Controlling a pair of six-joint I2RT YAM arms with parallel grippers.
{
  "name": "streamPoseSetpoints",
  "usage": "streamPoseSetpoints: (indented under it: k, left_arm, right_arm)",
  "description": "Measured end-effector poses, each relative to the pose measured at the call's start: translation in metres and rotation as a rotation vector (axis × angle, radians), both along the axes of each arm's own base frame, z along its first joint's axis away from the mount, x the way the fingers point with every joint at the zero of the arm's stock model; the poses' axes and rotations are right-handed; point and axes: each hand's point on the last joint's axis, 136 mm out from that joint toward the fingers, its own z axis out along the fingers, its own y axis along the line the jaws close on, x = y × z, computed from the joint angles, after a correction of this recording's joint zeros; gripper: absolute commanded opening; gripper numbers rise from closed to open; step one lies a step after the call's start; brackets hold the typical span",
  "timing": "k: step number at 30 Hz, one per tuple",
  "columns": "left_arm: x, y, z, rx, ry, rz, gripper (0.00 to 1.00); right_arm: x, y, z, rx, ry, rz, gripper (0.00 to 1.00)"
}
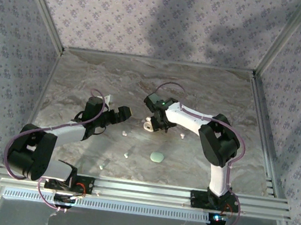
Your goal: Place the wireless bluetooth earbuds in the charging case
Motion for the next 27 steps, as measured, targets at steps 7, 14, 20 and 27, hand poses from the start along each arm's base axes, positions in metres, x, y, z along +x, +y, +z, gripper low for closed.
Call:
streamPoseSetpoints:
  k: [7, 14, 20, 27]
  left_arm:
    - [-0.002, -0.003, 0.0, 0.001, -0.001, -0.008, 1.0]
    - [-0.015, -0.029, 0.004, 0.023, -0.024, -0.099, 1.0]
    - [-0.025, -0.057, 0.022, 0.035, -0.102, -0.193, 1.0]
    - [-0.049, -0.093, 0.041, 0.076, -0.205, -0.334, 1.0]
  right_arm:
    - [0.009, -0.006, 0.002, 0.003, -0.006, -0.022, 0.63]
    - [0.009, -0.01, 0.004, 0.012, -0.011, -0.031, 0.64]
    - [-0.017, -0.037, 0.024, 0.082, -0.025, -0.062, 0.66]
    - [-0.035, -0.085, 0.03, 0.227, -0.023, -0.184, 0.66]
